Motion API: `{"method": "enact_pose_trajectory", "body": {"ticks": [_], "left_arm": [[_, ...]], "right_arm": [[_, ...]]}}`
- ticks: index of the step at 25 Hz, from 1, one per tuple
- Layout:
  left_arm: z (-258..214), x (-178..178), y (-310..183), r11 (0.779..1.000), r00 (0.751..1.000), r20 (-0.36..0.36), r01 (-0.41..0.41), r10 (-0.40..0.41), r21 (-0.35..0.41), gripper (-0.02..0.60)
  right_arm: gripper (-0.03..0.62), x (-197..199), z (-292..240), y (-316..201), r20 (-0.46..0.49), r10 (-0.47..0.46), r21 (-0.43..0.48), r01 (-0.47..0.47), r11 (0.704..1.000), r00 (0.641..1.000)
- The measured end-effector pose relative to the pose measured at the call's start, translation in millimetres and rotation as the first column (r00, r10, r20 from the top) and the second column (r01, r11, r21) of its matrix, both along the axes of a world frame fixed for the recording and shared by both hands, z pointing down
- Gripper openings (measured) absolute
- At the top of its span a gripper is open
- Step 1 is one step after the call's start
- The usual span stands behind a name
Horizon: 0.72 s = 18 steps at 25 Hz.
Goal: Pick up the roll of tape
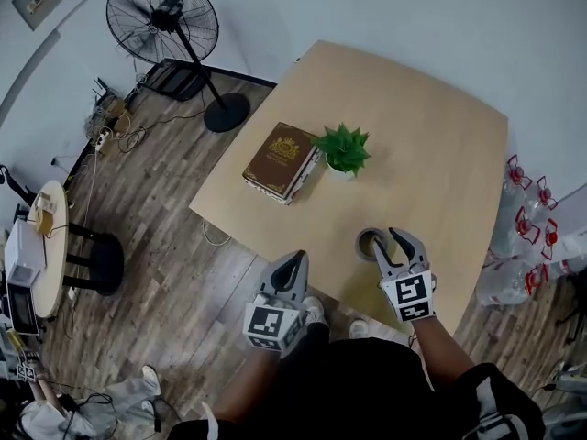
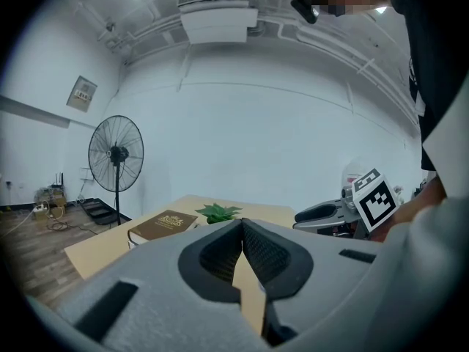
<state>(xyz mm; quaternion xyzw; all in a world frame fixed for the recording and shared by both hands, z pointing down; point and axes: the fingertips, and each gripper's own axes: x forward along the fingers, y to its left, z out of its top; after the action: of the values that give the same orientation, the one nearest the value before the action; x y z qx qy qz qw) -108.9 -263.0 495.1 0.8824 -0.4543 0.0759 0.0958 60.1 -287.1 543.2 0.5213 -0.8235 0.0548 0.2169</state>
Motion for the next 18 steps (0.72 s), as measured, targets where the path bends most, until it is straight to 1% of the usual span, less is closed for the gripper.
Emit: {"method": "enact_pose_trajectory", "body": {"ticks": [2, 8, 10, 13, 16, 18], "left_arm": [[4.3, -1.7, -4.7, 1.0, 1.0, -0.001, -0.005, 0.005, -0.01, 0.0], [9.5, -7.5, -14.4, 1.0, 1.0, -0.007, -0.014, 0.013, -0.021, 0.0], [12.1, -9.1, -15.9, 1.0, 1.0, -0.009, -0.015, 0.014, -0.027, 0.0], [18.5, -11.6, -18.5, 0.999, 1.0, -0.008, -0.012, 0.012, -0.044, 0.0], [18.4, -11.7, -19.2, 0.999, 1.0, -0.002, -0.017, 0.017, -0.043, 0.0], [18.1, -13.7, -19.2, 0.999, 1.0, 0.001, -0.015, 0.015, -0.042, 0.0]], "right_arm": [[0.161, 2.4, 11.9, -5.5, -0.019, 0.009, -0.027, -0.009, 1.0, 1.0], [0.166, 12.7, 48.0, -17.6, -0.064, 0.021, -0.103, -0.028, 0.994, 0.998], [0.166, 14.6, 63.4, -18.5, -0.075, 0.018, -0.143, -0.029, 0.989, 0.997], [0.166, 17.0, 89.4, -19.8, -0.062, 0.023, -0.221, -0.036, 0.975, 0.998], [0.166, 25.7, 110.6, -20.3, -0.034, 0.065, -0.292, -0.072, 0.954, 0.997], [0.166, 29.4, 122.4, -19.5, -0.032, 0.074, -0.327, -0.081, 0.942, 0.997]]}}
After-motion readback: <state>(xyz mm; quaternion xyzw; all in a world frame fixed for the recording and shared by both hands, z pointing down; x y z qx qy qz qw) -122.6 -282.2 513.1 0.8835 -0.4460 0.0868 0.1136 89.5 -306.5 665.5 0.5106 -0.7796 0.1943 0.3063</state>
